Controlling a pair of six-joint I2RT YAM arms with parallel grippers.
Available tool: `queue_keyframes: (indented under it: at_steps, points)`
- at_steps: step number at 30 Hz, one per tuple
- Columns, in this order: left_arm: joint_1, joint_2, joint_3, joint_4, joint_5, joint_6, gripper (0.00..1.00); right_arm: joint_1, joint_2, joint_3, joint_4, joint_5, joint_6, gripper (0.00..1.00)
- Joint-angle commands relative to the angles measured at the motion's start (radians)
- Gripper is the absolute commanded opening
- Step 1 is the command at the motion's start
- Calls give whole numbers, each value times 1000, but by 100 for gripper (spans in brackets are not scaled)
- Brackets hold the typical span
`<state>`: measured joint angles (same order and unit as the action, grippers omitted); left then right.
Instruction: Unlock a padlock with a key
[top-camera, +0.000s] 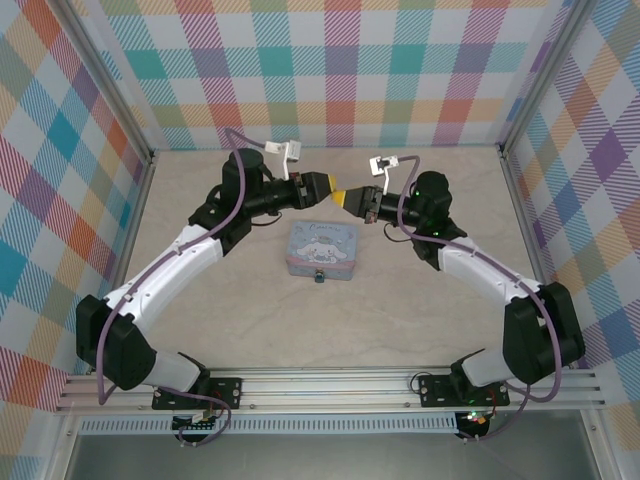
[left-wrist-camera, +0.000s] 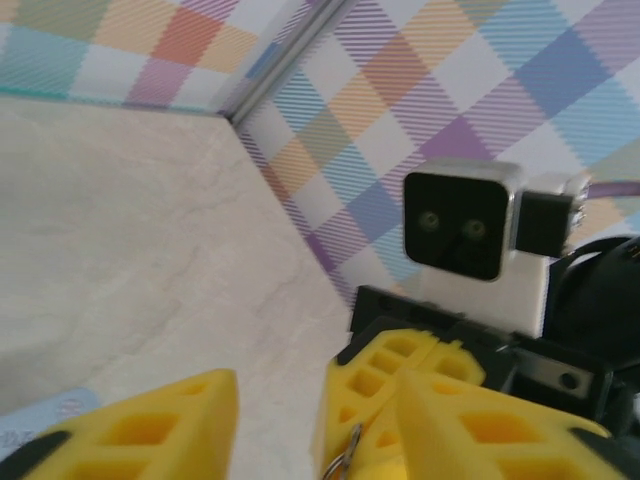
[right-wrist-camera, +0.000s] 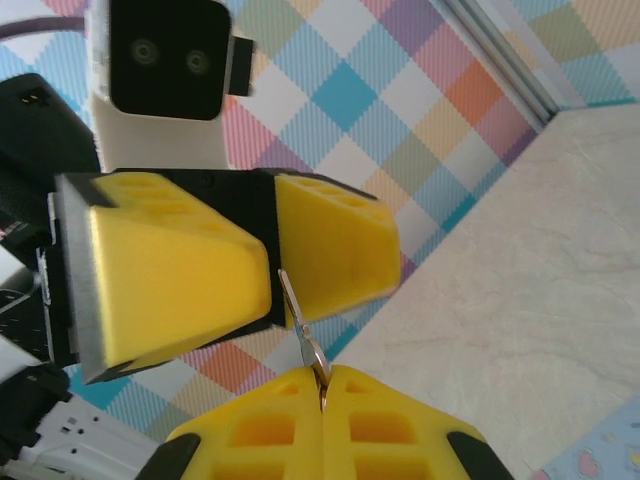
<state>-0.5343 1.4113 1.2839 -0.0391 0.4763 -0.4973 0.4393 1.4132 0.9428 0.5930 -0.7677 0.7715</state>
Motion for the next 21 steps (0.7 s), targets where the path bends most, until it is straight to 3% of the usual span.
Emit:
queue_keyframes:
  at_steps: [1, 6, 11, 14, 18, 21]
  points:
    - [12, -71, 19, -137, -107, 67, 59, 6, -48, 26, -189, 55, -141, 3]
    - [23, -137, -78, -286, -190, 86, 74, 5, -88, 9, -404, 146, -278, 3]
    - [18, -178, -256, -302, -169, 20, 84, 6, -105, 11, -559, 244, -361, 3]
    - [-2, -191, -365, -250, -151, -22, 87, 5, -102, 16, -598, 276, -388, 3]
    - [-7, -167, -505, -26, -99, -129, 89, 6, -89, 26, -600, 282, -392, 4]
    - [-9, -103, -528, 35, -85, -153, 89, 6, -82, 34, -604, 284, -396, 4]
